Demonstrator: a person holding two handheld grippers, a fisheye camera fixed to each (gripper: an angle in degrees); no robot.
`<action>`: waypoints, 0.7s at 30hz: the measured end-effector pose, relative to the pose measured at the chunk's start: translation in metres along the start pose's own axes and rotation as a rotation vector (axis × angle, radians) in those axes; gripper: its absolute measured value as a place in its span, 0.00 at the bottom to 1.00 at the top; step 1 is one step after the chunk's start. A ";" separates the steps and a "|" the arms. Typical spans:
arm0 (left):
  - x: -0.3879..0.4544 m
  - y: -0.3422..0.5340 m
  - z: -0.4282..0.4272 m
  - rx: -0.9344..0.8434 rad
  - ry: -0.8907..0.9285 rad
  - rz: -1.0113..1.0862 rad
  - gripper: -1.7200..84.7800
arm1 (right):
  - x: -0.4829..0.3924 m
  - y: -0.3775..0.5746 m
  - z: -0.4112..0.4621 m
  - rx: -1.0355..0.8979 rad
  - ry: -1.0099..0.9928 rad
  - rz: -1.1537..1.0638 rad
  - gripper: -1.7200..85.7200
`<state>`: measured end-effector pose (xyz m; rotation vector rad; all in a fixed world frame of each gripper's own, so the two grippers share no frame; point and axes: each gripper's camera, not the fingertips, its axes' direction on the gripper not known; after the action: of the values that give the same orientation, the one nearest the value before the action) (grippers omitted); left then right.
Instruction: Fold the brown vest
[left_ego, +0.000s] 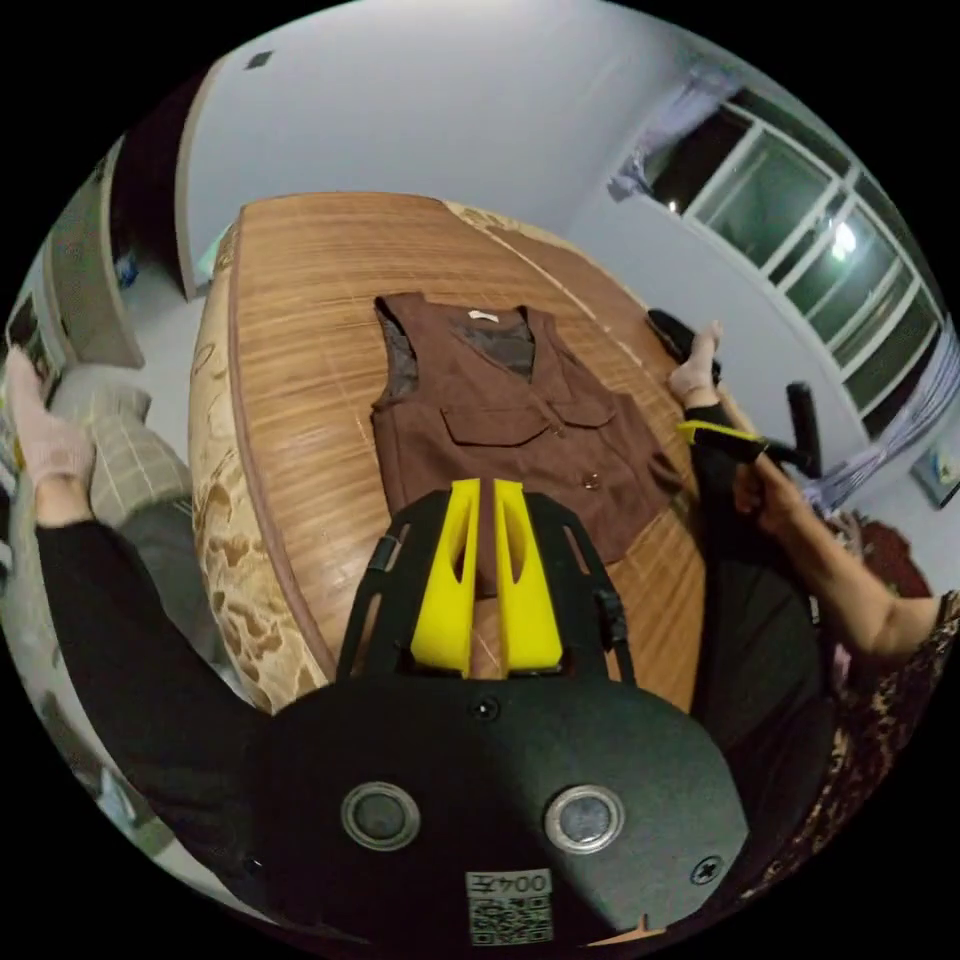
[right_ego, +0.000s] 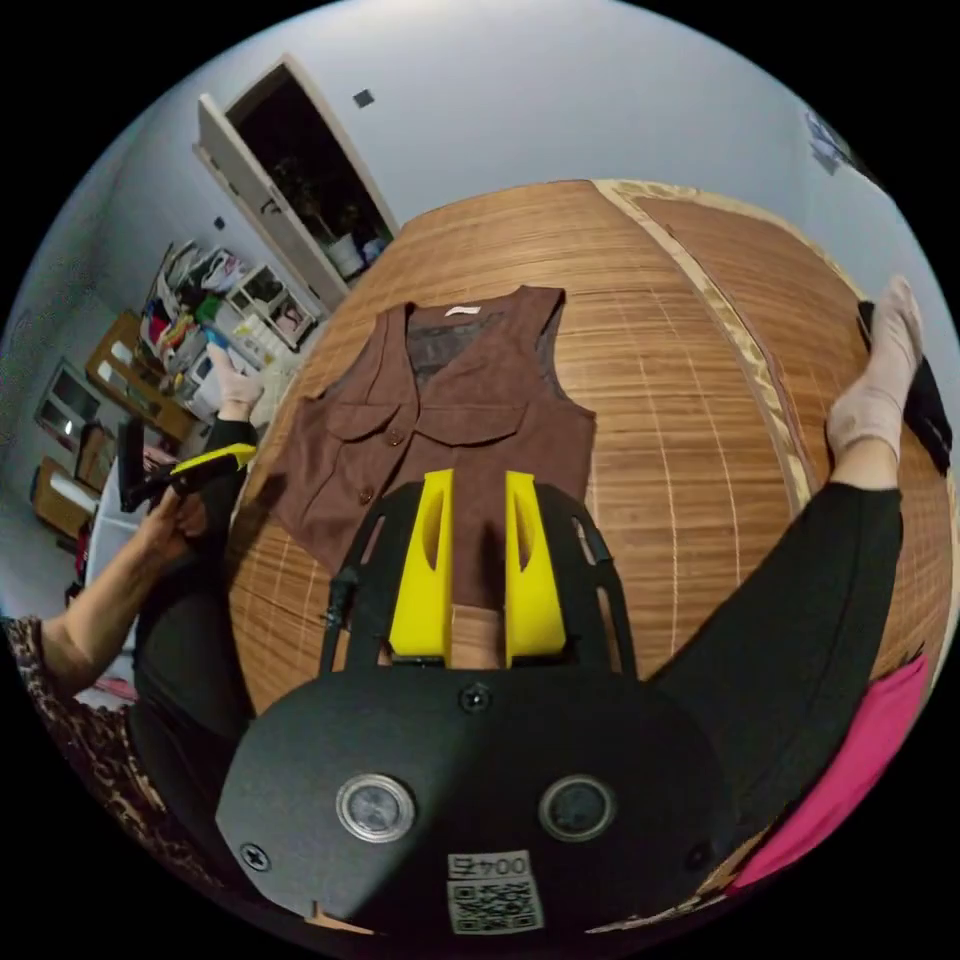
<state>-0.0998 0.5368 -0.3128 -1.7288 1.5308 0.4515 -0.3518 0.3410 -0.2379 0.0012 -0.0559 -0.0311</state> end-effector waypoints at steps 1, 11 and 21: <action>0.009 -0.009 0.014 -0.013 -0.068 0.035 0.05 | -0.012 -0.007 0.018 -0.017 0.028 -0.029 0.15; -0.008 -0.026 0.071 -0.062 -0.088 -0.113 0.04 | -0.052 -0.038 0.113 -0.143 0.168 -0.127 0.17; -0.019 -0.005 0.059 -0.092 0.007 -0.108 0.05 | -0.068 -0.022 0.127 -0.242 0.061 -0.027 0.20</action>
<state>-0.0863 0.5928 -0.3355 -1.8757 1.4326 0.4673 -0.4273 0.3212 -0.1145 -0.2386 0.0088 -0.0643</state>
